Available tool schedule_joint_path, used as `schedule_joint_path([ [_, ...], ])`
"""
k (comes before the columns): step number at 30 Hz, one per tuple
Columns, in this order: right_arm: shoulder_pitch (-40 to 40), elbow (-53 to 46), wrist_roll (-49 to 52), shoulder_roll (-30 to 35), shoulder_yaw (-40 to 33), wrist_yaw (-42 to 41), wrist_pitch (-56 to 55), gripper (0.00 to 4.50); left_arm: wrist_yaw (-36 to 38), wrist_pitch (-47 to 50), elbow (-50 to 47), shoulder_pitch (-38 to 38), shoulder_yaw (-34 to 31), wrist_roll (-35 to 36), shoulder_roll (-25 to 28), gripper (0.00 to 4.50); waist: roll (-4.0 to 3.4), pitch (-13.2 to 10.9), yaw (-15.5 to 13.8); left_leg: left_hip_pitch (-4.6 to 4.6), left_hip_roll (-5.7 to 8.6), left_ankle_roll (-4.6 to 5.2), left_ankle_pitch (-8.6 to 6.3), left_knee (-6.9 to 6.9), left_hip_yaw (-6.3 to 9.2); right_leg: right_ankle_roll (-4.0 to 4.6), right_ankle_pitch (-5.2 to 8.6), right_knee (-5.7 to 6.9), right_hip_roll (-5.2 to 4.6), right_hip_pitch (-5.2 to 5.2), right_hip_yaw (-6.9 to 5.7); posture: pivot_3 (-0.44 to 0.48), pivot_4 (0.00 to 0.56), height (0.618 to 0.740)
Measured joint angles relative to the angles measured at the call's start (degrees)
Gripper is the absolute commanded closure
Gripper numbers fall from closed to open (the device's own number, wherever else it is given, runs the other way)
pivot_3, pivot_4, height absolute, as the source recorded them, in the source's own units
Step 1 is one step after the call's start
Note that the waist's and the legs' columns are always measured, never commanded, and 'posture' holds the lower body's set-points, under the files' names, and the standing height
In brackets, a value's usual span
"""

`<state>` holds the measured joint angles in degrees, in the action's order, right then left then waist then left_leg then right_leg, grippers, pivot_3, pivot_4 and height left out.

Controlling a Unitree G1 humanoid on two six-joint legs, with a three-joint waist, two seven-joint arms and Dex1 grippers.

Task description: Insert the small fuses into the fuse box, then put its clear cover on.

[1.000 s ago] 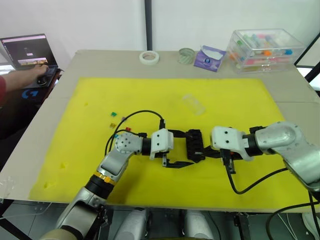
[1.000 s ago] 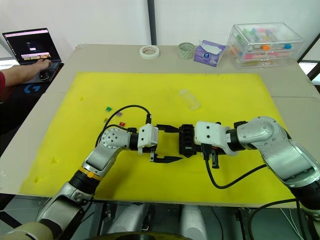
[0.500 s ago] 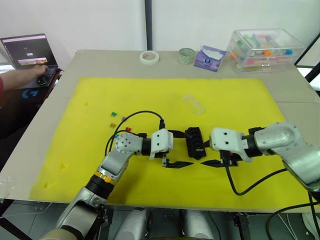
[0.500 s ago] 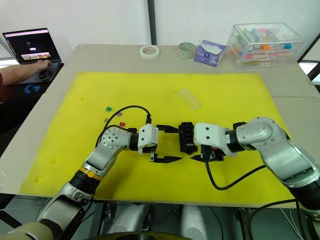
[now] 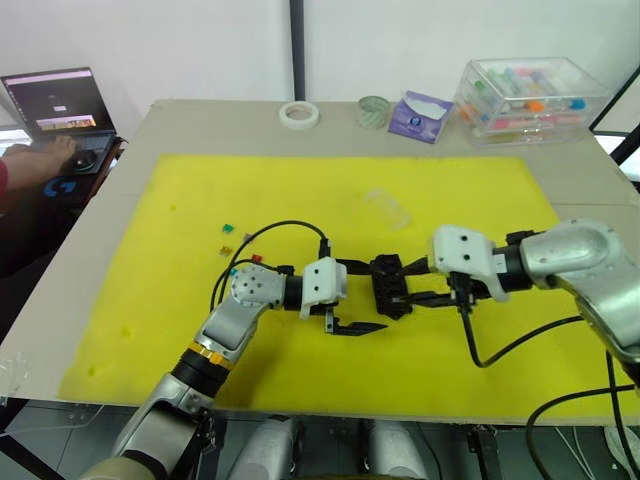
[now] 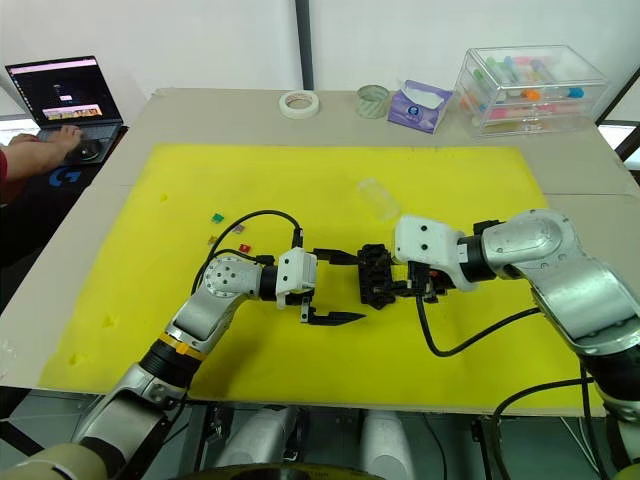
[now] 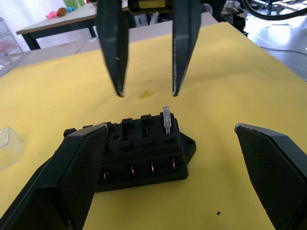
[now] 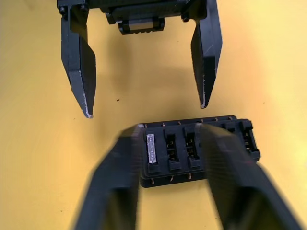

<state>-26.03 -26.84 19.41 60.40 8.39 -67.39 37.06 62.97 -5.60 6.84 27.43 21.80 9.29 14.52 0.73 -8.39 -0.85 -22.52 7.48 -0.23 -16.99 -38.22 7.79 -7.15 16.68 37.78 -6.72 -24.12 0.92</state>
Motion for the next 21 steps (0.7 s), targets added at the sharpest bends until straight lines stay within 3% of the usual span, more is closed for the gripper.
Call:
schedule_joint_path([
  [2,0.23,0.14,-0.16,-0.11,0.32,0.03,-0.04,4.48,0.00,0.00,0.00,0.00,0.00,0.00,-0.01,0.00,0.00,0.00,0.04,0.00,0.00,0.00,0.00,0.00,0.00,0.00,0.00,0.00,0.00,0.00,0.00,0.000,0.150,0.740],
  [21,2.39,1.33,-2.66,-0.92,2.57,0.48,-2.80,4.48,0.00,0.00,0.00,0.01,0.00,-0.11,0.16,0.00,0.00,0.00,0.01,0.00,0.00,0.00,0.00,0.00,0.00,0.00,0.00,0.01,0.00,0.00,0.00,0.000,0.150,0.740],
])
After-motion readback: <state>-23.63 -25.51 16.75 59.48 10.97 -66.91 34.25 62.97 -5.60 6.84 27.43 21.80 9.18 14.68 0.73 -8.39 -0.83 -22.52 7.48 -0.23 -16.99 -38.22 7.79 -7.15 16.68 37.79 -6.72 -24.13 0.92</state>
